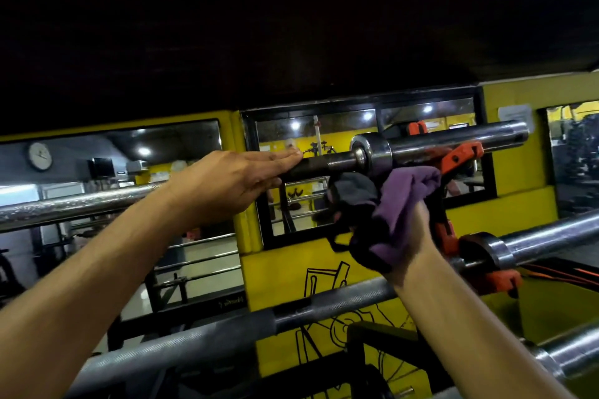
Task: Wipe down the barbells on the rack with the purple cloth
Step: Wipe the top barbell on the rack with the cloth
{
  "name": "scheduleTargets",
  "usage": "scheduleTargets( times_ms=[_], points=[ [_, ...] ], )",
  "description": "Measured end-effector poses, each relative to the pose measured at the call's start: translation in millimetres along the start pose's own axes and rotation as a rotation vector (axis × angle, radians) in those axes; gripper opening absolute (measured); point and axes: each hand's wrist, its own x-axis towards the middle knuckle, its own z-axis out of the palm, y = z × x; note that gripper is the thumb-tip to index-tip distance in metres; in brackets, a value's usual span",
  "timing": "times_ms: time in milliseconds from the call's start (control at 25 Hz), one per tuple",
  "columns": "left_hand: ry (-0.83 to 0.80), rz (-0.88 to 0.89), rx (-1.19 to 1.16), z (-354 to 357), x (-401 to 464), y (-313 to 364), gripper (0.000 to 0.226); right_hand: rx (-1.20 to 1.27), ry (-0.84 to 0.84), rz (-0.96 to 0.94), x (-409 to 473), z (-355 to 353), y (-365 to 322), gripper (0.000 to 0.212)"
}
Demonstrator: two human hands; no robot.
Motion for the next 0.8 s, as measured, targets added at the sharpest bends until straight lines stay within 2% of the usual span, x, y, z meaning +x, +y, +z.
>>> scheduleTargets(
  times_ms=[40, 80, 120, 160, 200, 280, 320, 400, 480, 560, 720, 800],
  points=[
    [0.005, 0.008, 0.001, 0, 0, 0, 0.050, -0.117, 0.192, 0.073, -14, 0, 0, 0.040],
    [0.008, 0.015, 0.002, 0, 1, 0, 0.050, -0.297, 0.331, -0.073, -32, 5, -6, 0.030],
    [0.006, 0.017, 0.001, 0, 1, 1, 0.050, -0.406, 0.390, -0.288, -43, 11, -10, 0.022],
    [0.004, 0.017, 0.000, 0, 1, 1, 0.052, -0.551, 0.290, -0.495, -52, 17, -12, 0.017],
    [0.002, 0.016, -0.006, 0, 1, 2, 0.054, -0.798, 0.177, -0.658, -54, 21, -11, 0.016],
    [-0.006, 0.007, -0.026, -1, 1, 3, 0.057, -1.342, 0.101, -0.908, -39, 23, -13, 0.031],
    [-0.009, 0.003, -0.028, 0, 1, 3, 0.057, -1.535, 0.077, -0.936, -29, 31, -19, 0.040],
    [-0.025, -0.016, -0.016, -1, 1, 3, 0.059, -1.793, 0.060, -0.828, -17, 55, -33, 0.048],
    [-0.042, -0.037, -0.006, -1, 0, 4, 0.058, -1.919, 0.077, -0.653, -15, 69, -39, 0.043],
    [-0.041, -0.054, 0.002, -3, 1, 6, 0.057, -1.947, 0.060, -0.594, -26, 66, -39, 0.044],
    [-0.063, -0.080, 0.009, -5, 2, 10, 0.054, -1.973, -0.050, -0.526, -63, 37, -35, 0.063],
    [-0.072, -0.104, -0.024, -7, 4, 13, 0.054, -1.846, -0.035, -0.450, -72, 22, -37, 0.054]
  ],
)
